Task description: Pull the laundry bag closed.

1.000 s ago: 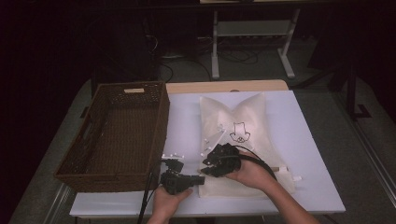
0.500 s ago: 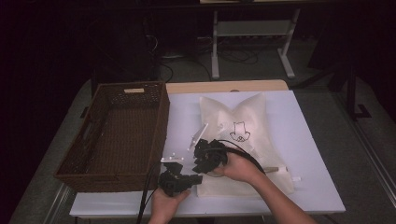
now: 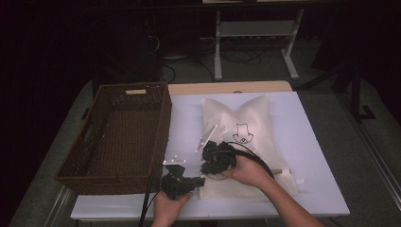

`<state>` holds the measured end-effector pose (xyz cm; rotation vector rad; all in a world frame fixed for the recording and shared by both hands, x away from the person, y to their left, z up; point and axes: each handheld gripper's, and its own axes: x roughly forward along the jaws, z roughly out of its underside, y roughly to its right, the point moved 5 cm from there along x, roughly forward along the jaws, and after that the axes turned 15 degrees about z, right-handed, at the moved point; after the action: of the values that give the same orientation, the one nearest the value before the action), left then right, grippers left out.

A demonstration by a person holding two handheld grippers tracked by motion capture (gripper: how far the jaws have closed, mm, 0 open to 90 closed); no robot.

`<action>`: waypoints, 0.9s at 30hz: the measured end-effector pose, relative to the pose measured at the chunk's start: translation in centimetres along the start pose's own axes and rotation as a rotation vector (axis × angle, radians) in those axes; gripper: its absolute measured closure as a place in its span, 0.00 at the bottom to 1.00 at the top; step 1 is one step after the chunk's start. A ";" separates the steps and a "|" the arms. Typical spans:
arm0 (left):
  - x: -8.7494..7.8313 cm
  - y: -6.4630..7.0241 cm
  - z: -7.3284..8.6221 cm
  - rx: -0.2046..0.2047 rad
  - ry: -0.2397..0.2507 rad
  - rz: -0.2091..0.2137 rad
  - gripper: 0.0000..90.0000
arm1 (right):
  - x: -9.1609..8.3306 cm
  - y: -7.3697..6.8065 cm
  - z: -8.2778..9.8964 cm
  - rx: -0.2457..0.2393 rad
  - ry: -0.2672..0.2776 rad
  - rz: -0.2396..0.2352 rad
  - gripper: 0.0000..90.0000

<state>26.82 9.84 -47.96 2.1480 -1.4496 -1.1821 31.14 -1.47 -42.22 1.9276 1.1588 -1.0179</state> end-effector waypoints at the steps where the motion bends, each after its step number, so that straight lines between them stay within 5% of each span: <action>1: 0.0 0.0 0.0 0.000 -0.001 0.004 0.93 | 0.0 0.0 0.2 0.005 0.000 -0.001 0.89; 8: 0.7 -0.7 -0.8 -0.031 -0.032 0.044 0.70 | -0.1 0.3 1.5 0.037 0.021 -0.018 0.90; 14: 1.0 -0.9 -1.2 -0.034 -0.031 0.081 0.91 | 0.0 0.5 2.3 0.067 0.037 -0.020 0.90; 27: 0.2 -0.4 -1.6 -0.023 0.033 0.087 0.94 | 0.1 0.6 2.9 0.113 0.090 -0.033 0.89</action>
<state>28.29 9.54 -47.32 2.0577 -1.4923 -1.1216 30.93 -4.12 -43.59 2.0674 1.2099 -1.0431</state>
